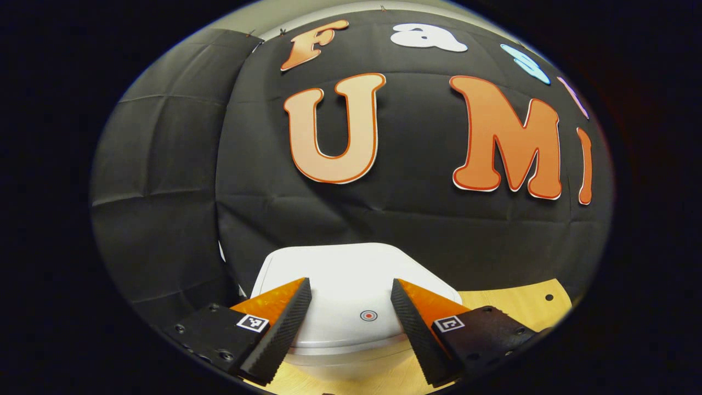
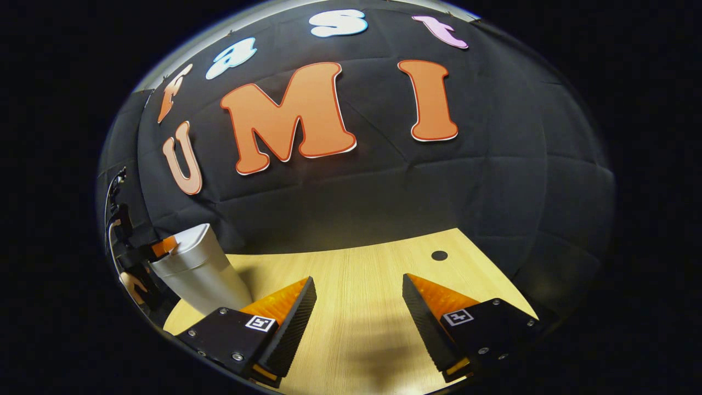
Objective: Press the lid of the desktop garbage bin to open it, pick up the crumpled paper on the desktop and throw it into the bin, then pick up the pop can on the desktop and drop it into the bin, and finally close the garbage bin lid.
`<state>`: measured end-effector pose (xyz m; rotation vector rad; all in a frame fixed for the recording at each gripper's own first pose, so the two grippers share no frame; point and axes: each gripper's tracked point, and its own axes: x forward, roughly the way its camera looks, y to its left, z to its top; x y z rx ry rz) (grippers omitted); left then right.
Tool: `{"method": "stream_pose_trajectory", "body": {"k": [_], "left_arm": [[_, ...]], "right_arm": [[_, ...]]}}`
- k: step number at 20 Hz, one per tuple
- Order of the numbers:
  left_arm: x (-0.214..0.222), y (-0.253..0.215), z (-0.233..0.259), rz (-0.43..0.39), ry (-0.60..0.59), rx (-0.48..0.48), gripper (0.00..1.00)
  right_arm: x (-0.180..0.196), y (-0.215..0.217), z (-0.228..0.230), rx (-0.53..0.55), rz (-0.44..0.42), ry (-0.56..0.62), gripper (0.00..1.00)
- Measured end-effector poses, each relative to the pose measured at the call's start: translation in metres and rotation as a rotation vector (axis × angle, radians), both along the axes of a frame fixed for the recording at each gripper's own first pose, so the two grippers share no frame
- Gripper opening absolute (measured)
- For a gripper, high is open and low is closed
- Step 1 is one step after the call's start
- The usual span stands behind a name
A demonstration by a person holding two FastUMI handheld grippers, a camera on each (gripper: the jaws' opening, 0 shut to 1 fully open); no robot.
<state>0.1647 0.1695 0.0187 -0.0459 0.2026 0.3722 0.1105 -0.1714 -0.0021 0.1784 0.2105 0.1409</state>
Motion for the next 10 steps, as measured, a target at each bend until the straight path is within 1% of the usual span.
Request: {"method": "stream_pose_trajectory", "body": {"k": [2,4,8,10], "left_arm": [[-0.009,0.002,0.006,0.016,-0.007,-0.037,0.93],[-0.020,-0.007,0.019,0.003,-0.023,-0.034,0.93],[-0.048,-0.053,0.069,-0.097,-0.091,0.029,0.94],[-0.062,-0.080,0.085,-0.167,-0.107,0.056,0.94]], "right_arm": [[-0.002,0.001,0.002,0.002,-0.001,-0.004,0.95],[-0.005,0.002,0.004,-0.009,-0.003,-0.010,0.95],[-0.012,0.004,0.015,-0.033,-0.014,-0.043,0.95],[-0.018,0.003,0.024,-0.051,-0.028,-0.079,0.95]]}}
